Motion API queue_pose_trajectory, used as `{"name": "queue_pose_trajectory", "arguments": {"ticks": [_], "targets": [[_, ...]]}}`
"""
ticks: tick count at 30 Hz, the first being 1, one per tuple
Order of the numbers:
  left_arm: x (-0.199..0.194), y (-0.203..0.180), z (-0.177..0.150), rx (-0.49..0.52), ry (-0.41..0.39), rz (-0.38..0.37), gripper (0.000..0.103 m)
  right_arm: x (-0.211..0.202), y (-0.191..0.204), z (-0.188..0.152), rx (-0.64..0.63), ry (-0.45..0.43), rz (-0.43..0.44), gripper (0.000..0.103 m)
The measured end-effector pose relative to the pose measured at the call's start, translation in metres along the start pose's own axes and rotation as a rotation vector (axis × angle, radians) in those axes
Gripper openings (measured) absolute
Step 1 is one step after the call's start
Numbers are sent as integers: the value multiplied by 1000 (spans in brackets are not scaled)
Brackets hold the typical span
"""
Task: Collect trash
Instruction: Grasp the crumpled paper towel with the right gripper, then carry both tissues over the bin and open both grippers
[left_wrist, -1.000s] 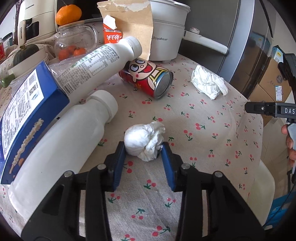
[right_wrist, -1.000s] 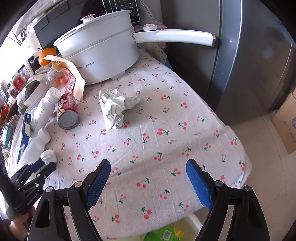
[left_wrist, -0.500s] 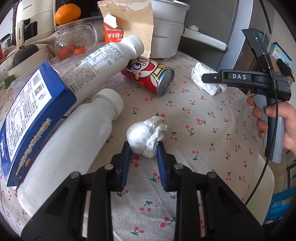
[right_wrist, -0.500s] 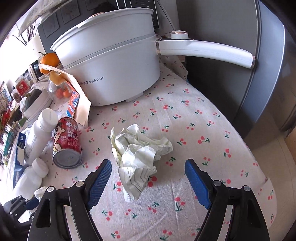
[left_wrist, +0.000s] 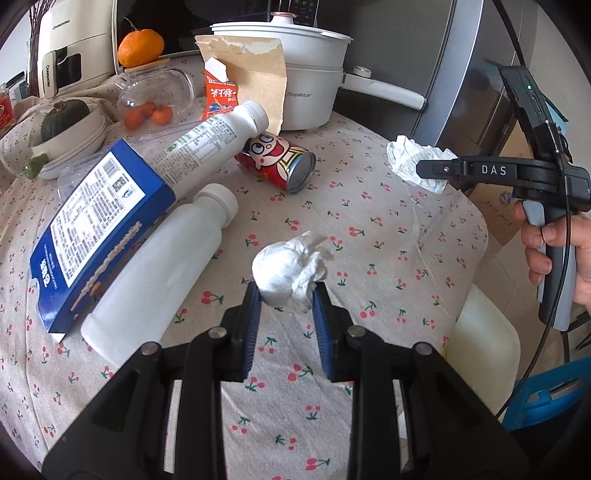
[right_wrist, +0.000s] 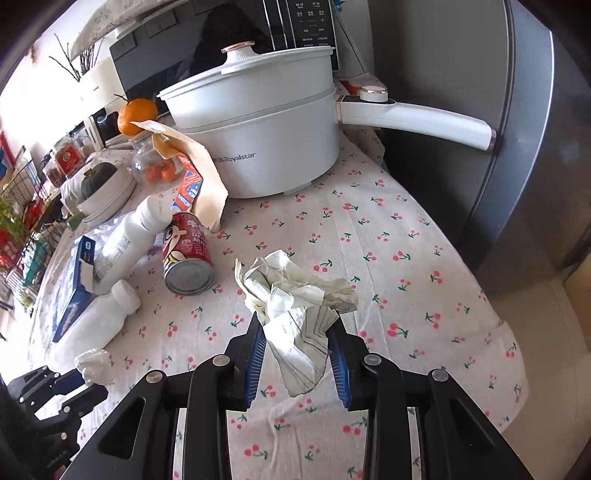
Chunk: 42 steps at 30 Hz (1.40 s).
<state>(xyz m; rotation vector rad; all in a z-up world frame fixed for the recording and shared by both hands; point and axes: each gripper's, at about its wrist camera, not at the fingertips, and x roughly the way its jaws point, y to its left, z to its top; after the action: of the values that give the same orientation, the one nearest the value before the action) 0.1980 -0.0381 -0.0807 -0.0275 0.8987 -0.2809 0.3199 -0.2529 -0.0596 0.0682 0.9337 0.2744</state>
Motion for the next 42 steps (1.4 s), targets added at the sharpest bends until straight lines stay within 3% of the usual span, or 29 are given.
{"name": "queue_pose_trajectory", "arguments": {"ticks": [8,12,16,20,24,33,38,42], "targets": [[-47,-29,-22,72,13,-71,30,-78,2,-36,-19,18,-6,33],[-56,-46,-39,100,50,-120,30,-108,-3,-69,33,78,2,33],[-50,-68,-52,93,109,-207,30,-127,-17,-113,104,166,-9,33],[-40,-100,-63,165,139,-253,30,-142,-37,-144,192,196,-12,34],[-23,-126,-75,230,162,-253,31,-146,-44,-157,198,204,-22,34],[12,-153,-87,262,220,-272,35,-141,-75,-176,269,249,-50,34],[11,-157,-86,264,211,-216,77,-139,-86,-184,281,271,-71,34],[3,-152,-80,264,222,-191,84,-137,-88,-187,282,287,-80,35]]}}
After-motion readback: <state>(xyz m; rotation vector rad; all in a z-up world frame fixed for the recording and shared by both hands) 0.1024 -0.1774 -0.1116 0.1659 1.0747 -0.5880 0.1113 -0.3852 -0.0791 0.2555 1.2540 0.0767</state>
